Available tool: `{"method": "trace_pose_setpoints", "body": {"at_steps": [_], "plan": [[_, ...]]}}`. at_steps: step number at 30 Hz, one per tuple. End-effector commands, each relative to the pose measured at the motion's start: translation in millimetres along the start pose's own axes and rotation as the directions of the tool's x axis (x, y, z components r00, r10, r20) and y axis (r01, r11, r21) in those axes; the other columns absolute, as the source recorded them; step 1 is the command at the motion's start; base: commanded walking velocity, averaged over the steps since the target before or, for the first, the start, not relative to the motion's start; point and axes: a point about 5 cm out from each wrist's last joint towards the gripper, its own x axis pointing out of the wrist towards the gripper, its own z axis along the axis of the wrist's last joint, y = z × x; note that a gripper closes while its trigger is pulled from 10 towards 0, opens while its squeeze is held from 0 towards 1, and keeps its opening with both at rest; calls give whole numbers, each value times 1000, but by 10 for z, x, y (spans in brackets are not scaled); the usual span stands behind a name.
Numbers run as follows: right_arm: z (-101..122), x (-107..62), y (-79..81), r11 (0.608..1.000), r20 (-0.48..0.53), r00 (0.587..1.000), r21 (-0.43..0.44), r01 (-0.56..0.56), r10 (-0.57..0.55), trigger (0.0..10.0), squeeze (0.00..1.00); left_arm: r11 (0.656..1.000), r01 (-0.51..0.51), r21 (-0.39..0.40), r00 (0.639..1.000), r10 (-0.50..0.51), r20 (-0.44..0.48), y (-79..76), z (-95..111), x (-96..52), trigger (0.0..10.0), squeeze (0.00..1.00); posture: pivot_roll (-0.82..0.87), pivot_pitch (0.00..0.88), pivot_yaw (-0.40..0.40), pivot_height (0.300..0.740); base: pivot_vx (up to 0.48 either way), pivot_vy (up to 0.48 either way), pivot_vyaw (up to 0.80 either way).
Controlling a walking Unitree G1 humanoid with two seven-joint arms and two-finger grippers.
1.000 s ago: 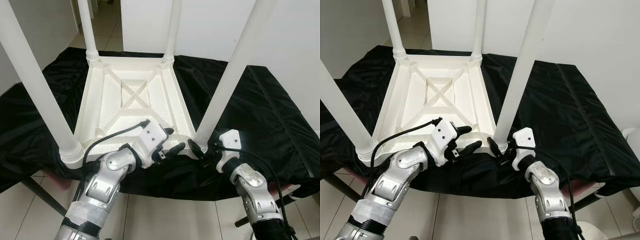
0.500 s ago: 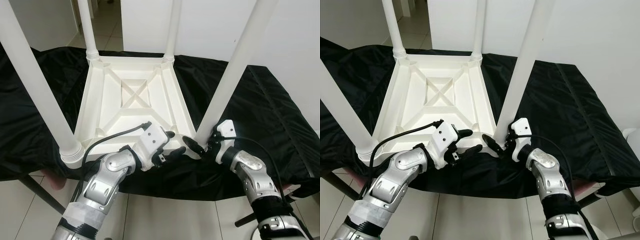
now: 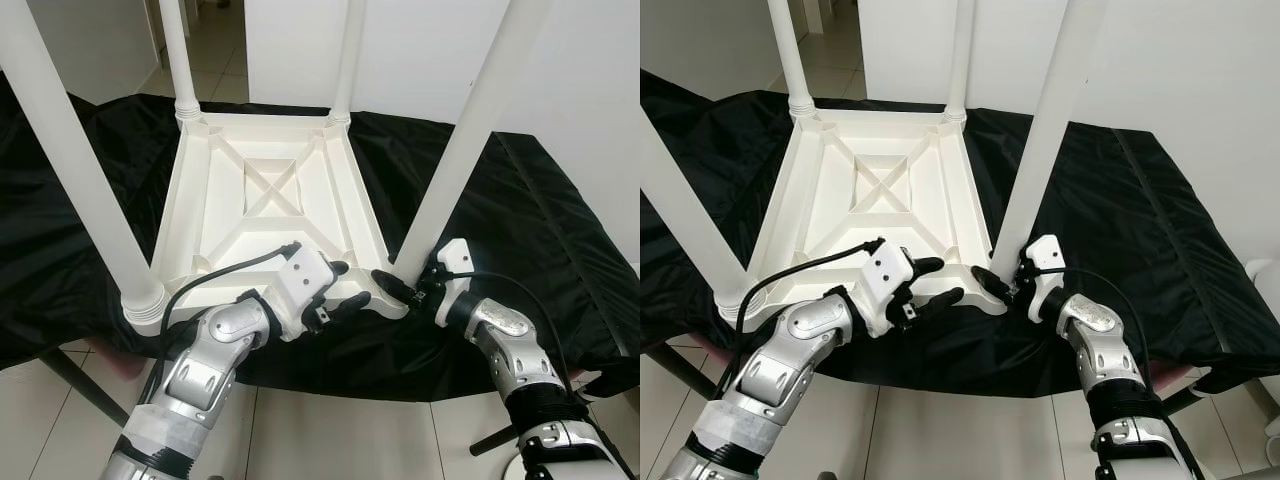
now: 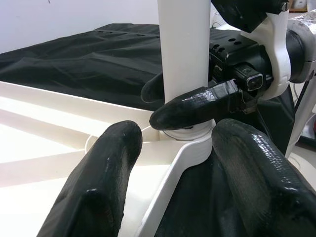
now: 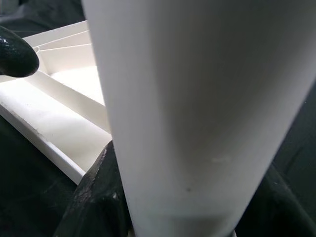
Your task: Building children table
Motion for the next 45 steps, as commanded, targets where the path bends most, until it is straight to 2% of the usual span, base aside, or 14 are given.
{"method": "trace_pose_setpoints", "body": {"at_steps": [1,7,8,11,23,24,25,28,29,31,36,43,44,45], "plan": [[-128,-66,2,1000,-60,998,25,10,-9,10000,0,1000,25,-9,1000,-25,-4,-35,-7,0,10000,0,45,47,-58,740,0,0,0],[-90,-40,30,998,-29,998,31,52,-51,10000,0,1000,22,-7,1000,-22,-9,-36,-21,8,10000,0,38,51,-57,740,0,0,0],[-46,-17,50,988,0,989,34,149,-149,10000,0,1000,22,-6,1000,-22,-13,-36,-31,11,10000,0,31,53,-52,740,0,0,0],[-21,-7,70,968,12,968,32,249,-250,10000,0,1000,23,-6,1000,-23,-15,-33,-37,8,10000,0,26,56,-48,740,0,0,0],[18,-15,259,874,50,873,29,485,-486,10000,0,999,41,-13,999,-41,-20,-48,-61,21,10000,0,3,54,-29,740,0,0,0],[9,-27,284,840,38,839,39,541,-542,10000,0,999,43,-12,999,-44,-20,-46,-60,28,10000,0,1,53,-26,740,0,0,0],[9,-27,284,840,38,839,39,541,-542,10000,0,999,43,-12,999,-44,-20,-46,-60,28,10000,0,1,53,-26,740,0,0,0],[-72,-33,435,671,-17,675,93,736,-738,10000,0,999,52,-8,998,-52,-23,-39,-65,36,10000,0,1,51,-18,740,0,0,0],[-72,-33,435,671,-17,675,93,736,-738,10000,0,999,52,-8,998,-52,-23,-39,-65,36,10000,0,1,51,-18,740,0,0,0],[-81,-3,516,623,-35,630,115,773,-776,10000,0,999,54,-7,998,-54,-24,-37,-65,29,10000,0,6,50,-19,740,0,0,0],[-54,96,639,619,-45,631,149,771,-774,10000,0,999,43,-13,999,-43,-26,-12,-71,12,10000,0,9,43,-16,740,0,0,0],[-2,71,609,641,-9,652,176,747,-758,10000,0,999,46,-11,999,-47,-27,-25,-77,8,10000,0,11,37,-14,740,0,0,0],[4,58,604,648,-1,659,177,741,-752,10000,455,999,46,-10,999,-47,-28,-20,-77,7,10000,0,11,35,-16,740,0,0,0],[10,50,602,653,4,662,175,737,-749,10000,455,999,46,-9,999,-46,-28,-16,-77,6,10000,0,11,35,-16,740,0,0,0]]}}
